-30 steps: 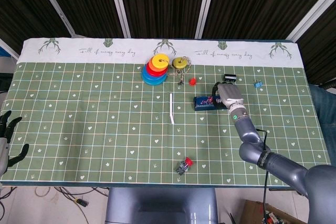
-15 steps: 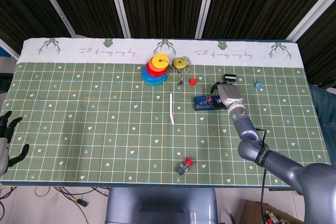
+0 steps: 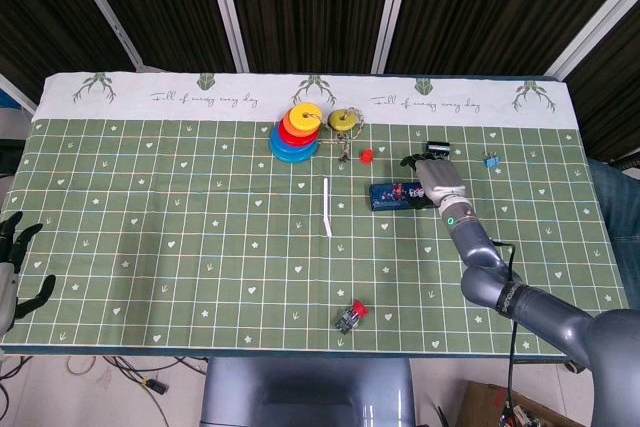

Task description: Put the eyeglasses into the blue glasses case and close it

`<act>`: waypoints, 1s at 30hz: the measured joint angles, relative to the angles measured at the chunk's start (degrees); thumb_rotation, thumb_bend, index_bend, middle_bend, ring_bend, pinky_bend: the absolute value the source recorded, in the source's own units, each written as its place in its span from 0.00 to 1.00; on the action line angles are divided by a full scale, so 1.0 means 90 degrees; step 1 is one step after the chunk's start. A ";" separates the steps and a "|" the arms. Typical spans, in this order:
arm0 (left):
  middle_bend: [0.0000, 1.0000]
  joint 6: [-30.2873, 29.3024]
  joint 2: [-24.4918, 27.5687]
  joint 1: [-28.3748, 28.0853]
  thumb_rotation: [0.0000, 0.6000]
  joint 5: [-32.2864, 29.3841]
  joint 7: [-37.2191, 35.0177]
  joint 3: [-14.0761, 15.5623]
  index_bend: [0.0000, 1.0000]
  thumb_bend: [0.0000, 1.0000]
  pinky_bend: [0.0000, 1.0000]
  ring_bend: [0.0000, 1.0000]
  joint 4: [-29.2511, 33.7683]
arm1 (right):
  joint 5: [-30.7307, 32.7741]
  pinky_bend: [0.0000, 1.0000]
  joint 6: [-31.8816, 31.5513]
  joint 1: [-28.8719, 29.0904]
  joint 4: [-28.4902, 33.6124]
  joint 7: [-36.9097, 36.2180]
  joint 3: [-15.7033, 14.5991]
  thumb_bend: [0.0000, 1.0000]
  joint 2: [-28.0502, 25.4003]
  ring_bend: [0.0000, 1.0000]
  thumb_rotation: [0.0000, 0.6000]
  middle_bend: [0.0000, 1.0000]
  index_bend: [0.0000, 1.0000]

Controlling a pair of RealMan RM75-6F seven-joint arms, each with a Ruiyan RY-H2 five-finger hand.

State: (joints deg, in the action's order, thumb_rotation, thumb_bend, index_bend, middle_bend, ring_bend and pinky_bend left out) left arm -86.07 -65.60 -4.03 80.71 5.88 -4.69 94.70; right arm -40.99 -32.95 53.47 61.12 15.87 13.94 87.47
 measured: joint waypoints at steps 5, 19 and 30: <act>0.00 -0.0018 -0.0009 0.0009 1.00 0.0013 0.0028 0.0010 0.14 0.31 0.00 0.00 0.0005 | 0.0180 0.20 0.0074 0.0011 0.0215 0.0176 -0.0234 0.31 -0.0128 0.10 1.00 0.18 0.22; 0.00 0.0009 -0.0003 -0.0002 1.00 -0.0025 0.0016 -0.0010 0.14 0.31 0.00 0.00 -0.0002 | 0.0260 0.20 -0.0004 0.0058 -0.0196 0.0070 -0.0341 0.36 0.0231 0.10 1.00 0.20 0.31; 0.00 0.0011 -0.0003 -0.0001 1.00 -0.0025 0.0023 -0.0005 0.14 0.32 0.00 0.00 0.0002 | 0.0271 0.20 -0.0011 0.0072 -0.0233 0.0022 -0.0360 0.42 0.0221 0.10 1.00 0.26 0.36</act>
State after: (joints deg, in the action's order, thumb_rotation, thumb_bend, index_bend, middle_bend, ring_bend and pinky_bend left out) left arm -85.98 -65.62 -4.04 80.48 6.09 -4.74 94.71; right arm -38.56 -33.05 54.12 59.02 16.06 10.71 89.47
